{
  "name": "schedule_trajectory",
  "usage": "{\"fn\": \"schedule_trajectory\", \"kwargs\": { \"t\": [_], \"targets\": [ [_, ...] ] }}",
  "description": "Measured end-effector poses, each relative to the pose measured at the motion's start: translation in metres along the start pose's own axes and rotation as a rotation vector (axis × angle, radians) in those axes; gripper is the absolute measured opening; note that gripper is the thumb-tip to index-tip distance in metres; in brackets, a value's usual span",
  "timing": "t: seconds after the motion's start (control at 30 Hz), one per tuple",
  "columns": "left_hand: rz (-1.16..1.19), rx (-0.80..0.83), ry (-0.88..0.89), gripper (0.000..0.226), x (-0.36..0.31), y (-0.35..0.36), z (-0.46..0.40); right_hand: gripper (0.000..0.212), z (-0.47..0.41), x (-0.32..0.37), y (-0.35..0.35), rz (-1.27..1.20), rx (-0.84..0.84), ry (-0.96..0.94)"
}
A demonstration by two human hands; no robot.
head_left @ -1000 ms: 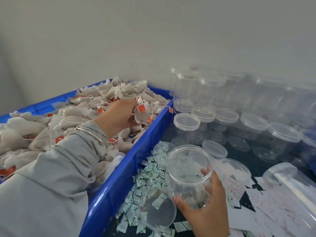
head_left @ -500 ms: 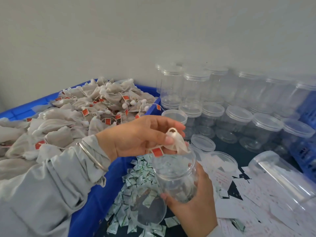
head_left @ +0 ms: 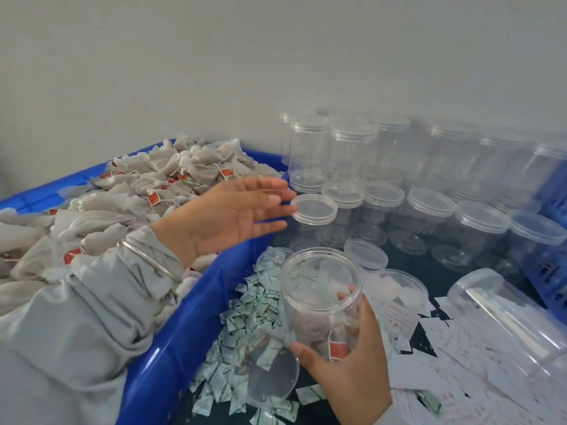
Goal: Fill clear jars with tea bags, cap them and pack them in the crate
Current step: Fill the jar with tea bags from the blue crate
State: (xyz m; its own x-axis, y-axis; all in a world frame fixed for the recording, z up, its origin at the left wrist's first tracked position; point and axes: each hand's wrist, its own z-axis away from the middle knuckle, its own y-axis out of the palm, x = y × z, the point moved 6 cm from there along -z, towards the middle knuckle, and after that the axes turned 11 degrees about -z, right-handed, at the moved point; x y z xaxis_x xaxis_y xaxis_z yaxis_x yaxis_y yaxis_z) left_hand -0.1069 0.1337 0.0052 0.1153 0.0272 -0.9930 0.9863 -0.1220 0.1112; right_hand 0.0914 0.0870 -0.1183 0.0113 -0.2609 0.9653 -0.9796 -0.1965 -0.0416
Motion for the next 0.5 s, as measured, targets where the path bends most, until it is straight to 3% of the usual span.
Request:
{"fn": "schedule_trajectory", "kwargs": {
  "t": [0.13, 0.2, 0.27, 0.37, 0.43, 0.5],
  "targets": [
    [-0.160, -0.418, 0.003, 0.022, -0.007, -0.065, -0.001, 0.106, 0.000, 0.000, 0.000, -0.040, 0.012, 0.014],
    [-0.600, -0.620, -0.048, 0.027, -0.006, -0.095, 0.002, 0.105, 0.001, 0.000, 0.001, -0.063, 0.031, 0.035],
    [-1.128, -0.722, -0.129, 0.028, -0.006, -0.113, 0.004, 0.110, 0.001, 0.000, 0.003, -0.085, 0.049, 0.052],
    [-1.496, -0.503, -0.319, 0.031, 0.019, -0.119, -0.003, 0.113, 0.001, 0.004, 0.004, -0.102, 0.042, 0.068],
    [-1.595, -0.314, -0.471, 0.019, 0.040, -0.117, -0.005, 0.111, 0.001, 0.006, 0.004, -0.095, 0.033, 0.070],
    [-1.643, -0.275, -0.504, 0.010, 0.050, -0.115, -0.007, 0.108, 0.001, 0.006, 0.005, -0.091, 0.031, 0.057]
  ]
}}
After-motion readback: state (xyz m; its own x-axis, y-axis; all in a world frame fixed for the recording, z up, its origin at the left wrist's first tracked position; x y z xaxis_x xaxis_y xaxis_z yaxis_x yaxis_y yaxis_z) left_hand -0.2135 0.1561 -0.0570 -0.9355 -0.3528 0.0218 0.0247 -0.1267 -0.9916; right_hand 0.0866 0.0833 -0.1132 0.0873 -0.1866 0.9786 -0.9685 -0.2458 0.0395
